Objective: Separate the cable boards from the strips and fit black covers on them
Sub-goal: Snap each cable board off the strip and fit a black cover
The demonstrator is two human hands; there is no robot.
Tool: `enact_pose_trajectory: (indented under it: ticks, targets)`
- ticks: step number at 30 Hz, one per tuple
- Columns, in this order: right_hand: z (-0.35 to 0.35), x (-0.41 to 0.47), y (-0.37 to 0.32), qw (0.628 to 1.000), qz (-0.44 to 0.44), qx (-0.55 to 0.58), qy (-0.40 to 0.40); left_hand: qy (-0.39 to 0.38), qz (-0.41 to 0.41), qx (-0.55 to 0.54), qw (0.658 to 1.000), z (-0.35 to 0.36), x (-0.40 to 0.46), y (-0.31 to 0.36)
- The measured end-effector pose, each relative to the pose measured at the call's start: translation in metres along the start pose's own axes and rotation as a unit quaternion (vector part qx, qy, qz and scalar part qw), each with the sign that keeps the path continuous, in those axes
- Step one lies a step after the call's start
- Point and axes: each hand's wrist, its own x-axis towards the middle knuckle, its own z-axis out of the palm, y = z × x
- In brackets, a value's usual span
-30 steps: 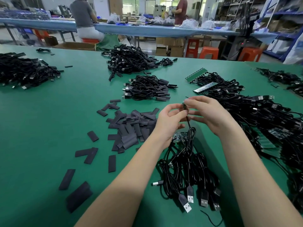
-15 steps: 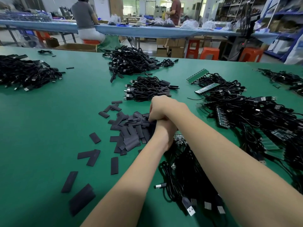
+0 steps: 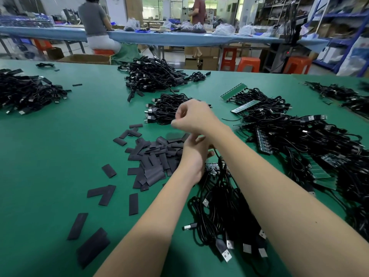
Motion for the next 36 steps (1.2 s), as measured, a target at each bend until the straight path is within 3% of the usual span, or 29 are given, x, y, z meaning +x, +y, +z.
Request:
enact_pose_trajectory:
  ticks: [2,4,9,14,19,29,36]
  targets:
    - [-0.016,-0.01,0.011,0.992,-0.001,0.097,0.079,0.0,0.004,-0.032,0.999,0.001,0.003,0.001]
    - [-0.027,-0.024,0.032,0.972,0.018,0.207,0.11,0.005,-0.004,-0.057,0.998,0.001,0.004,0.004]
    - [-0.03,-0.059,0.087,0.887,0.083,0.443,0.1,-0.016,-0.032,-0.1,0.994,-0.002,0.004,0.006]
    - [-0.019,-0.075,0.112,0.83,0.137,0.538,0.06,-0.03,-0.049,-0.109,0.992,-0.003,0.004,0.008]
    - [-0.021,-0.075,0.113,0.755,0.105,0.647,0.023,-0.075,-0.099,-0.119,0.985,-0.006,0.003,0.011]
    - [-0.02,-0.07,0.109,0.75,0.039,0.65,0.112,-0.112,-0.137,-0.126,0.976,-0.008,0.001,0.013]
    - [-0.02,-0.072,0.109,0.786,0.029,0.603,0.132,-0.129,-0.129,-0.138,0.973,-0.008,0.001,0.013]
